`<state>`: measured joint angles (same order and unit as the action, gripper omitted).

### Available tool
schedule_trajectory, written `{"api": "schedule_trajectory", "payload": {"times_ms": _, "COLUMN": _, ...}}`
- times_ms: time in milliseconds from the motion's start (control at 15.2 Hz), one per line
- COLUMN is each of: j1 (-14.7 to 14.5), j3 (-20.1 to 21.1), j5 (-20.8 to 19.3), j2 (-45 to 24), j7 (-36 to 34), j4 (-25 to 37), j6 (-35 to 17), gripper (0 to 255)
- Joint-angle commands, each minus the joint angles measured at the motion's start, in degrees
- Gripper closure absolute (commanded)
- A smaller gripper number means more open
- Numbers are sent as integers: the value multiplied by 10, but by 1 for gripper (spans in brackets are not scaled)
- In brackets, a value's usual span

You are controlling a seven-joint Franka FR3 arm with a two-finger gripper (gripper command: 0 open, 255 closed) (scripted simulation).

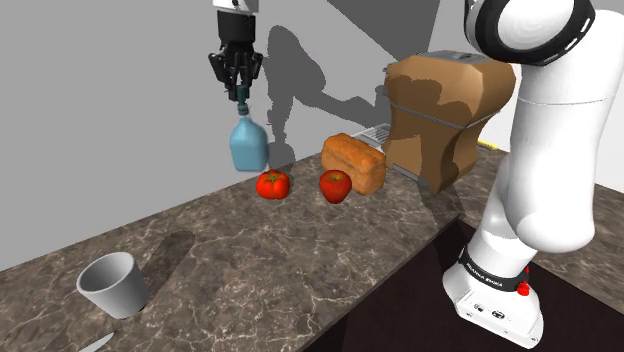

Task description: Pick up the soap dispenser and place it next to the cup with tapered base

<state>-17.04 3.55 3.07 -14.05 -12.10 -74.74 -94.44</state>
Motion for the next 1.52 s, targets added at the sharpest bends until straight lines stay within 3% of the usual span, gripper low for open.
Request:
{"api": "schedule_trajectory", "payload": {"times_ms": 0, "j1": -18, "j3": 9, "j5": -5, "j2": -2, "j7": -27, "j4": 1, "j6": -3, "gripper": 255}}
{"api": "schedule_trajectory", "payload": {"times_ms": 726, "j1": -118, "j3": 53, "j5": -41, "j2": -69, "j7": -166, "j4": 96, "j6": 20, "gripper": 255}}
{"api": "schedule_trajectory", "payload": {"times_ms": 990, "j1": -161, "j3": 64, "j5": -59, "j2": -121, "j7": -214, "j4": 174, "j6": 46, "gripper": 255}}
{"api": "schedule_trajectory", "payload": {"times_ms": 1254, "j1": -209, "j3": 69, "j5": -78, "j2": -197, "j7": -254, "j4": 298, "j6": 92, "gripper": 255}}
{"api": "schedule_trajectory", "payload": {"times_ms": 1452, "j1": -202, "j3": 70, "j5": -74, "j2": -170, "j7": -254, "j4": 228, "j6": 50, "gripper": 255}}
